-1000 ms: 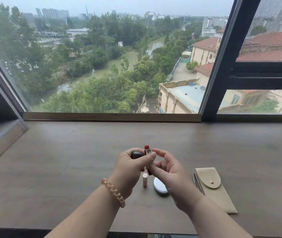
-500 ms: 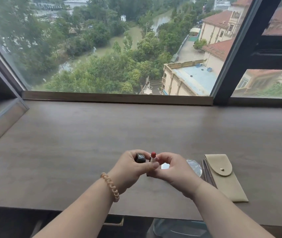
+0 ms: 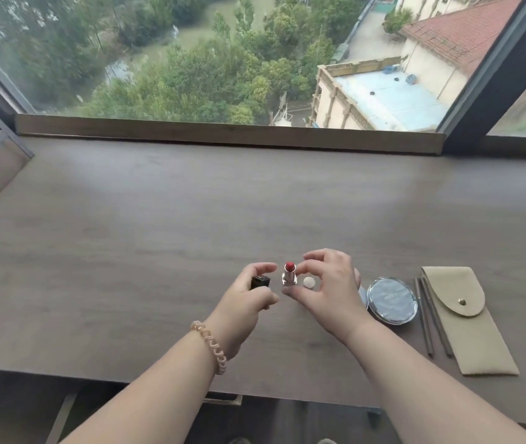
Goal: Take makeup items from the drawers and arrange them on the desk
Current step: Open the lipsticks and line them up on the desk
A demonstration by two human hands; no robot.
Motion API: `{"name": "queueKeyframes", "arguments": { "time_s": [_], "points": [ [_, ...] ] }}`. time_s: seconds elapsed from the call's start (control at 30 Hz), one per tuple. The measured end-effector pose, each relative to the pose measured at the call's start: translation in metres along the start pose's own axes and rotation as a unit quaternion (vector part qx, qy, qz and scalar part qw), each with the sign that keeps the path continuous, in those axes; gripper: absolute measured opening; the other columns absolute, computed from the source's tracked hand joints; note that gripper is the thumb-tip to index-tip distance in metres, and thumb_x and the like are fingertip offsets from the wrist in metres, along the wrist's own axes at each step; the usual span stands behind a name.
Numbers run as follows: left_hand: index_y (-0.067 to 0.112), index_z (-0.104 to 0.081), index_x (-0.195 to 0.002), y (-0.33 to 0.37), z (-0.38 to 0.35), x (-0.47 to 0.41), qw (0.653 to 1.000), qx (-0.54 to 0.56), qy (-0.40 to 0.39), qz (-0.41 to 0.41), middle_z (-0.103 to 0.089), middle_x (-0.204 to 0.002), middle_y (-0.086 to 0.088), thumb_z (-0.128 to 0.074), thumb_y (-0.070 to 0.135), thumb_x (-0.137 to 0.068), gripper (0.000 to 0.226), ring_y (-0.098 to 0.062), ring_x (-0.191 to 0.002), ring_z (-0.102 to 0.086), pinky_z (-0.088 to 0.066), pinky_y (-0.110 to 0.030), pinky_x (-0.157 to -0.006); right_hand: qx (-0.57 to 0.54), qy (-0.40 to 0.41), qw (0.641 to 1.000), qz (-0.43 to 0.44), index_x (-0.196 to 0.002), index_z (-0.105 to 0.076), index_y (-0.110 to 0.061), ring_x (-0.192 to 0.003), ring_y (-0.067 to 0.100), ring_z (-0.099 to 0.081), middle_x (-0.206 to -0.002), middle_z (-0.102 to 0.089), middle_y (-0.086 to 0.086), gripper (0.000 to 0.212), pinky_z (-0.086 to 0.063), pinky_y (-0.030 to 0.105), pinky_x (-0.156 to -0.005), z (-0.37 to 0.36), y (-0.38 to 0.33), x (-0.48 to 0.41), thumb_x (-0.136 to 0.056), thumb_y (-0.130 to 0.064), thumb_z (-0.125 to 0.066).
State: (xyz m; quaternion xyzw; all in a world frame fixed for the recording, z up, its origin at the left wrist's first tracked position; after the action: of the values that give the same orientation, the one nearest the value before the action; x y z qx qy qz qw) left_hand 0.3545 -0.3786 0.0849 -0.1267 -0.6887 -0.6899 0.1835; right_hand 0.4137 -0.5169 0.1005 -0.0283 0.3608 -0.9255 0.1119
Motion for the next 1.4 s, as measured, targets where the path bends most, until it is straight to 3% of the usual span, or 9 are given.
{"name": "queueKeyframes", "arguments": {
  "time_s": [0.1, 0.2, 0.47, 0.67, 0.77, 0.87, 1.07, 1.27, 1.4],
  "points": [
    [0.019, -0.058, -0.09, -0.019, 0.011, -0.018, 0.998, -0.016, 0.052, 0.038, -0.046, -0.078, -0.001, -0.05, 0.005, -0.082, 0.018, -0.014, -0.068, -0.041, -0.036, -0.024, -0.062, 0.012, 0.014, 1.0, -0.022, -0.077, -0.069, -0.043, -0.123, 0.015, -0.034, -0.114, -0.052, -0.011, 0.019, -0.014, 0.027, -0.088, -0.009, 0.014, -0.013, -0.063, -0.046, -0.081],
    [0.034, -0.062, -0.084, -0.025, 0.017, -0.031, 0.991, -0.108, 0.079, -0.005, -0.045, -0.1, 0.0, -0.06, 0.024, -0.079, 0.012, -0.017, -0.089, -0.049, -0.044, -0.028, -0.082, 0.036, 0.005, 0.999, -0.023, -0.083, -0.071, -0.039, -0.133, 0.018, -0.023, -0.125, -0.048, -0.01, 0.021, -0.012, 0.031, -0.099, -0.019, 0.022, -0.017, -0.065, -0.047, -0.08],
    [0.026, -0.063, -0.111, -0.034, 0.017, -0.043, 0.975, -0.183, 0.096, -0.079, -0.052, -0.101, 0.001, -0.065, 0.008, -0.084, 0.033, -0.003, -0.086, -0.058, -0.045, -0.008, -0.079, 0.041, 0.03, 0.999, 0.01, -0.081, -0.07, -0.041, -0.136, 0.02, -0.022, -0.131, -0.049, -0.008, 0.019, -0.012, 0.038, -0.106, -0.034, 0.024, -0.008, -0.066, -0.047, -0.079],
    [0.027, -0.06, -0.124, -0.033, 0.01, -0.041, 0.922, -0.358, 0.099, -0.112, -0.054, -0.1, 0.001, -0.06, 0.017, -0.084, 0.041, -0.016, -0.098, -0.057, -0.046, -0.034, -0.093, 0.065, 0.07, 0.995, 0.014, -0.073, -0.072, -0.04, -0.112, 0.019, -0.039, -0.098, -0.058, -0.012, 0.022, -0.013, 0.025, -0.084, -0.03, 0.028, -0.01, -0.058, -0.053, -0.081],
    [0.031, -0.054, -0.128, -0.034, 0.008, -0.043, 0.891, -0.431, 0.108, -0.092, -0.056, -0.107, 0.002, -0.057, 0.024, -0.084, 0.045, -0.017, -0.109, -0.051, -0.04, -0.035, -0.098, 0.079, 0.073, 0.994, 0.024, -0.073, -0.069, -0.038, -0.097, 0.017, -0.047, -0.071, -0.052, -0.019, 0.021, -0.011, 0.025, -0.076, -0.027, 0.025, -0.01, -0.061, -0.056, -0.071],
    [0.031, -0.054, -0.126, -0.037, 0.007, -0.043, 0.891, -0.433, 0.118, -0.074, -0.057, -0.113, 0.003, -0.057, 0.028, -0.084, 0.042, -0.017, -0.115, -0.049, -0.037, -0.035, -0.101, 0.057, 0.067, 0.996, 0.028, -0.071, -0.067, -0.036, -0.093, 0.012, -0.051, -0.064, -0.059, -0.018, 0.02, -0.013, 0.024, -0.081, -0.025, 0.022, -0.009, -0.066, -0.055, -0.062],
    [0.038, -0.049, -0.128, -0.03, 0.003, -0.039, 0.895, -0.414, 0.14, -0.089, -0.05, -0.118, 0.01, -0.063, 0.03, -0.075, 0.055, -0.013, -0.119, -0.038, -0.028, -0.028, -0.096, 0.081, 0.033, 0.995, 0.05, -0.07, -0.067, -0.032, -0.101, 0.009, -0.052, -0.066, -0.065, -0.016, 0.014, -0.01, 0.023, -0.091, -0.023, 0.016, -0.013, -0.068, -0.046, -0.068],
    [0.041, -0.062, -0.105, -0.011, -0.008, -0.039, 0.885, -0.421, 0.127, -0.155, -0.061, -0.101, 0.022, -0.064, 0.028, -0.075, 0.033, -0.005, -0.115, -0.042, -0.013, -0.022, -0.079, 0.124, -0.003, 0.991, 0.048, -0.069, -0.072, -0.033, -0.102, 0.015, -0.052, -0.072, -0.066, -0.013, 0.014, -0.011, 0.028, -0.093, -0.023, 0.011, -0.018, -0.065, -0.046, -0.076],
    [0.037, -0.065, -0.104, -0.012, -0.01, -0.04, 0.872, -0.442, 0.125, -0.171, -0.064, -0.097, 0.02, -0.064, 0.024, -0.074, 0.032, -0.008, -0.117, -0.044, -0.011, -0.024, -0.077, 0.174, -0.011, 0.983, 0.051, -0.07, -0.074, -0.036, -0.103, 0.021, -0.052, -0.076, -0.064, -0.011, 0.018, -0.012, 0.035, -0.095, -0.026, 0.012, -0.018, -0.059, -0.05, -0.078]
  ]
}}
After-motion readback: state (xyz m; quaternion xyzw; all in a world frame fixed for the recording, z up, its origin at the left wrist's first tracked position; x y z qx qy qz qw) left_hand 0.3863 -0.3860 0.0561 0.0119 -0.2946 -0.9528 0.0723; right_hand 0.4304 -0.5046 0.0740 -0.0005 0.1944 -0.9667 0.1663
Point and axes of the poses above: each hand's wrist, its own x-axis away from the middle knuckle, its own z-axis out of the back of the hand, y = z × x, the point moved 9 cm from there along -x, towards the middle knuckle
